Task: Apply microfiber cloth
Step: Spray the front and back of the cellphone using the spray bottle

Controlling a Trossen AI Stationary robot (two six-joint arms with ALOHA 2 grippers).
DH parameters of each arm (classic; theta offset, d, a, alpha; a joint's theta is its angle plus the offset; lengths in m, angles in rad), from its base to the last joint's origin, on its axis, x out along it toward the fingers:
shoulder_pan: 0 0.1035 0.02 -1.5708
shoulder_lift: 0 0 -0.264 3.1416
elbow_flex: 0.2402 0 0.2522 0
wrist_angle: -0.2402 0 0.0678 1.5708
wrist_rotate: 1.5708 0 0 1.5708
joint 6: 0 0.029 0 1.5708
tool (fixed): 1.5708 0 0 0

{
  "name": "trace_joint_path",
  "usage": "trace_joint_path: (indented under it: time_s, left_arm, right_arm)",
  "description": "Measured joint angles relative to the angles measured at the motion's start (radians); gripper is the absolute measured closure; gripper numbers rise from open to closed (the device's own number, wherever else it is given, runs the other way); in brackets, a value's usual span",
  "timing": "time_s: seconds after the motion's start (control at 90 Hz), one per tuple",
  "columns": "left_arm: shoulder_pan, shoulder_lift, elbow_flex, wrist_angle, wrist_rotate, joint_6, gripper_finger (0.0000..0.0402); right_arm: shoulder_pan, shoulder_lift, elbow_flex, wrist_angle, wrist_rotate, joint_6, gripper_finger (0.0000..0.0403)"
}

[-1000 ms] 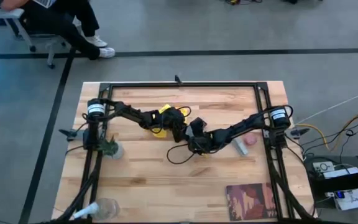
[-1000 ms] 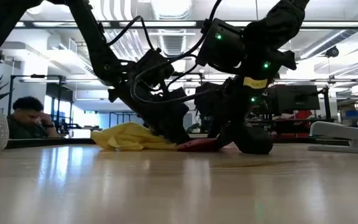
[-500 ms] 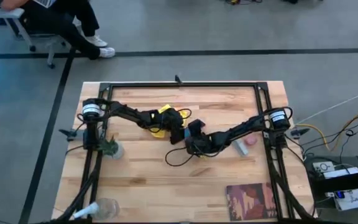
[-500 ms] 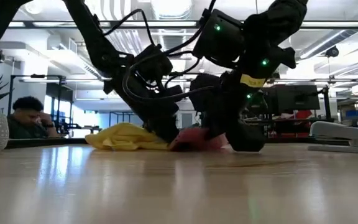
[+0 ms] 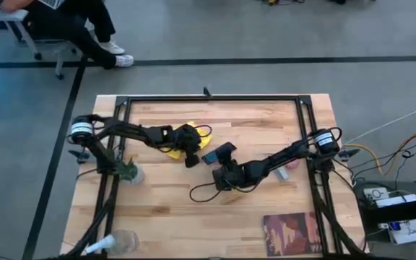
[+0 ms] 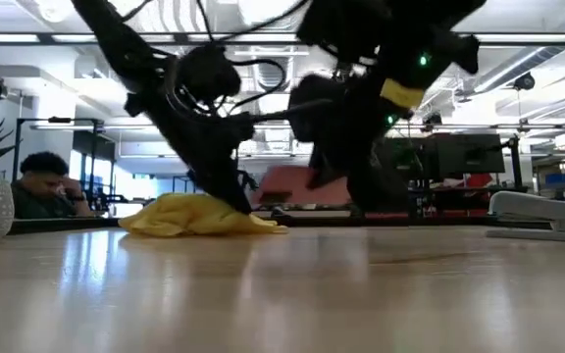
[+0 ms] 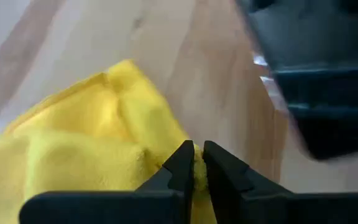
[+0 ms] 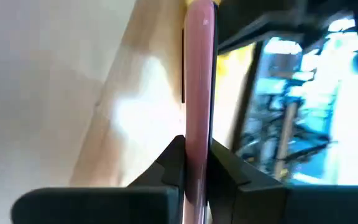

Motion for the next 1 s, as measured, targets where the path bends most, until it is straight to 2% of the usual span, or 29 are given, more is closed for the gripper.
trace_joint_path:
  time_s: [0.111,0.389,0.667,0.767,1.0]
  left_arm:
    - [0.017,-0.048,-0.054,0.049,0.017,-0.074,0.0348]
    - [0.029,-0.125,-0.066,0.092,0.237,-0.125,0.0232]
    - [0.028,-0.128,0.003,0.084,0.613,-0.082,0.0117]
    - [0.024,-0.136,0.018,0.083,0.733,-0.051,0.0096]
    - [0.022,-0.137,0.039,0.102,0.881,-0.037,0.0089]
  right_arm:
    - [0.042,-0.001,0.035,0.004,0.031,-0.089,0.0381]
    - [0.110,-0.002,0.104,0.009,0.115,-0.247,0.0381]
    - [0.162,-0.003,0.137,0.011,0.168,-0.384,0.0382]
    - [0.185,-0.003,0.143,0.017,0.196,-0.452,0.0383]
    - [0.239,-0.003,0.179,0.053,0.262,-0.605,0.0384]
